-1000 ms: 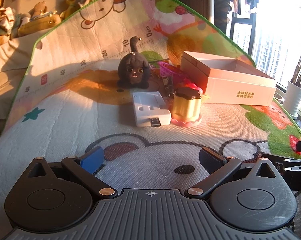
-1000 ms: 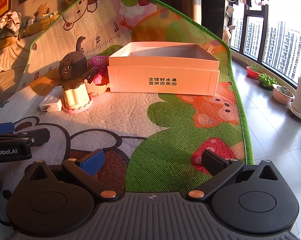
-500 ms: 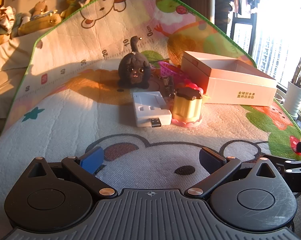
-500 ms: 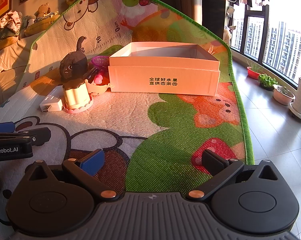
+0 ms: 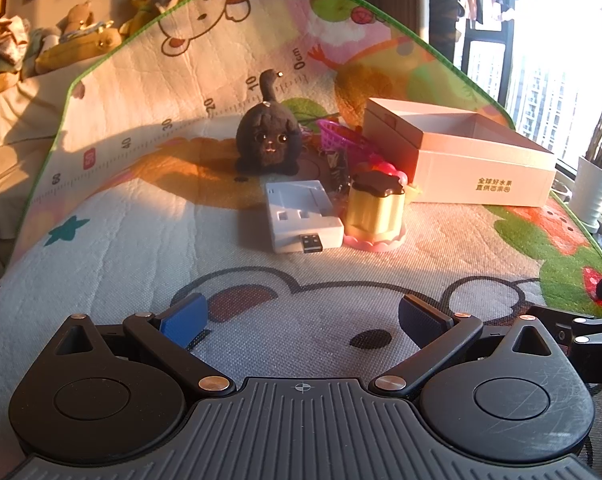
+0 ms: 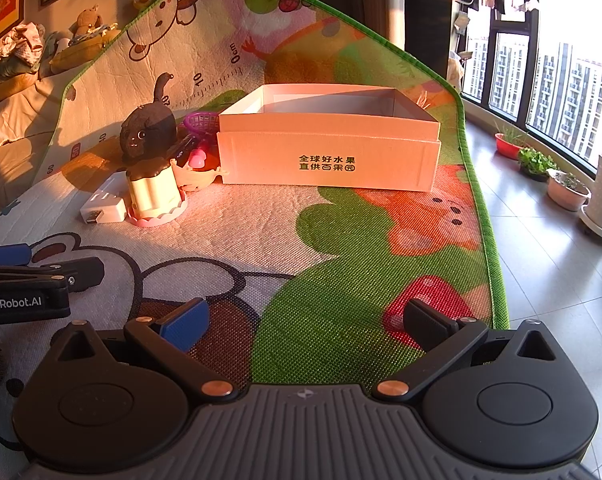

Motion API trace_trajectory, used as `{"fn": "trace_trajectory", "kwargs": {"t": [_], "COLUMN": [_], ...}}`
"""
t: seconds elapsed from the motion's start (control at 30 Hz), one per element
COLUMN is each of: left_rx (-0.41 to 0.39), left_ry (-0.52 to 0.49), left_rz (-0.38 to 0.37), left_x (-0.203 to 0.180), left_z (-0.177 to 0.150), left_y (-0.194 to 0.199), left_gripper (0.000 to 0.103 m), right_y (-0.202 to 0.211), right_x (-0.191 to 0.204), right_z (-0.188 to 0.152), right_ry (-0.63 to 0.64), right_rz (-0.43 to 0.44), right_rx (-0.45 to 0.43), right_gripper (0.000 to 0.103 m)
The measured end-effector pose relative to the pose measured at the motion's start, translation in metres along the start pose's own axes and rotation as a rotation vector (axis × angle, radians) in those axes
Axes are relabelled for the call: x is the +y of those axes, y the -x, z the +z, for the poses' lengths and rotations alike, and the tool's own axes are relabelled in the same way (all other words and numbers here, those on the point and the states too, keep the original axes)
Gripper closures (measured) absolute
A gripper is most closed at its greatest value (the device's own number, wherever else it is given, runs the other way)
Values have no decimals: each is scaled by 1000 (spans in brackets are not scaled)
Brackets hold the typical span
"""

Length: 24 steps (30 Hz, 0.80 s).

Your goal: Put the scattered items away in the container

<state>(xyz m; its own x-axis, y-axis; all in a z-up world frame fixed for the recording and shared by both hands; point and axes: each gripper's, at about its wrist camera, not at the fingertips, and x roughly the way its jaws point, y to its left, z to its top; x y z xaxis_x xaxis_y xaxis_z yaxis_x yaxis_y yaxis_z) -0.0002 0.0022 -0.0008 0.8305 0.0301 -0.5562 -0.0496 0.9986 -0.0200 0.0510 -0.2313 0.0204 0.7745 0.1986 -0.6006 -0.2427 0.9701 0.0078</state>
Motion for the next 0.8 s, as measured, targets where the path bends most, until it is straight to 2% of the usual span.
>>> {"fn": "trace_trajectory", "kwargs": {"t": [0.23, 0.37, 0.8], "left_rx": [9, 6, 9], "left_ry": [-5, -28, 15], "left_rz": [6, 34, -11], "left_x": [-2, -6, 2], "left_z": [1, 1, 2], "left_y": [0, 0, 1], "left_gripper": [0, 0, 0], "right_y": [2, 1, -3], "right_x": [-3, 0, -1], "right_z": [-2, -1, 4], "right_ry": [-11, 2, 26], "right_rz": [16, 7, 11], "right_rx": [-8, -2, 35], "right_gripper": [0, 0, 0]}}
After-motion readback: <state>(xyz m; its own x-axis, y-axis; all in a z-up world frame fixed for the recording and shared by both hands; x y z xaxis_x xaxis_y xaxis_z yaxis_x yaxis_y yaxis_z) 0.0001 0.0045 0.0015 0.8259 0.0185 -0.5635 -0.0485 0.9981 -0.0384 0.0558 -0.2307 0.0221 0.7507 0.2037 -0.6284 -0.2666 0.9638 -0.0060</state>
